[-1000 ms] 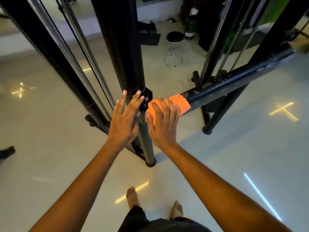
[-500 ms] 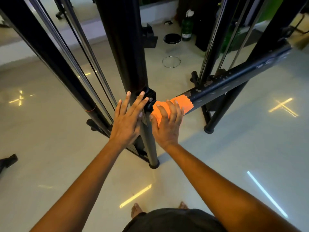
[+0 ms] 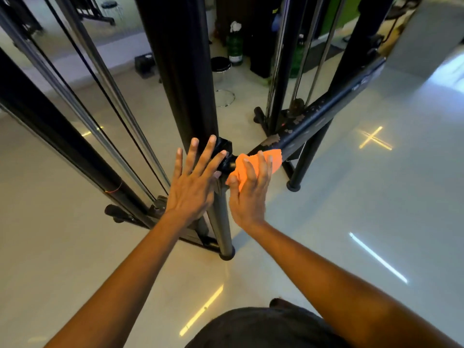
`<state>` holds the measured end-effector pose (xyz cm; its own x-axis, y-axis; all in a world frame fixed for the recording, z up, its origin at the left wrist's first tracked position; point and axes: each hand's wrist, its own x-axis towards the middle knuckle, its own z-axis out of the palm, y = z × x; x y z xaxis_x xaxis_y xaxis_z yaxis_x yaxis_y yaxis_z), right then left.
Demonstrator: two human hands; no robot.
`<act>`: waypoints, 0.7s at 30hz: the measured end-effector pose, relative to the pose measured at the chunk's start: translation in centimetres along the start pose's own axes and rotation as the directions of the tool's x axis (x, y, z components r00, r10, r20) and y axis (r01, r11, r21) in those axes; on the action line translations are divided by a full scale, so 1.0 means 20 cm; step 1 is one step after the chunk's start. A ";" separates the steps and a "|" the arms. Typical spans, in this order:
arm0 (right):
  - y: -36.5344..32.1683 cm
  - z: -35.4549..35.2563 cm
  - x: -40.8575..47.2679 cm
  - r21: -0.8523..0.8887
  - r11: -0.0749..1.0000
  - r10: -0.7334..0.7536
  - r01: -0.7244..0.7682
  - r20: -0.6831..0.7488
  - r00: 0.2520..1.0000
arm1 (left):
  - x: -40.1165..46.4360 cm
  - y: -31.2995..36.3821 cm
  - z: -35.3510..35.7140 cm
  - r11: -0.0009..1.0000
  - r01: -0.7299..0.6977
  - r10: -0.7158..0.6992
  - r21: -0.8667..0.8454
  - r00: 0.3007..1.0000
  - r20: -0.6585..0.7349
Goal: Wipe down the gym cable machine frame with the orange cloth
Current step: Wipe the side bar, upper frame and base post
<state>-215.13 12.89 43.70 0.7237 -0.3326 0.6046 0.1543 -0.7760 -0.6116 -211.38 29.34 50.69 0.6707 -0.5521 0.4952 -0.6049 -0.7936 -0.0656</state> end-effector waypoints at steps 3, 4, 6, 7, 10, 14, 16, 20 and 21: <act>-0.15 0.09 -0.04 0.027 0.989 0.144 -0.142 -0.097 0.985 | -0.01 -0.01 0.01 0.999 -0.014 0.014 -0.038 1.000 0.008; -0.08 0.07 -0.04 -0.039 0.998 0.054 -0.056 -0.059 0.997 | 0.00 -0.01 0.02 0.999 -0.021 0.021 -0.050 1.000 0.011; 0.14 -0.03 -0.05 -0.201 0.953 -0.214 0.225 0.077 0.974 | 0.00 -0.03 0.01 0.997 -0.039 0.040 -0.069 0.999 0.014; 0.25 -0.09 -0.03 -0.260 0.898 -0.327 0.356 0.149 0.933 | 0.00 -0.04 0.01 0.997 -0.049 0.050 -0.067 0.999 0.011; 0.38 -0.23 0.05 -0.286 0.812 -0.433 0.508 0.287 0.854 | 0.00 -0.05 0.00 0.995 -0.072 0.072 -0.070 0.997 -0.003; 0.08 -0.14 0.01 -0.132 0.984 -0.108 0.121 0.104 0.989 | 0.00 -0.02 0.00 0.991 -0.062 0.059 -0.122 0.998 -0.030; -0.07 -0.06 -0.02 -0.070 0.996 0.055 -0.051 0.048 0.997 | 0.00 -0.01 0.01 0.990 -0.041 0.035 -0.135 0.999 -0.041; 0.06 -0.19 0.00 -0.188 0.975 -0.081 0.120 0.204 0.976 | 0.00 0.03 0.01 0.988 -0.022 0.016 -0.151 0.999 -0.041; 0.13 -0.26 0.02 -0.220 0.950 -0.158 0.223 0.281 0.947 | 0.00 0.04 0.01 0.986 -0.013 0.006 -0.164 0.999 -0.043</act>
<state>-217.89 7.91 44.94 0.8497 -0.0419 0.5256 0.1606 -0.9289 -0.3336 -211.75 28.59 50.43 0.6477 -0.5454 0.5320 -0.6758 -0.7337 0.0707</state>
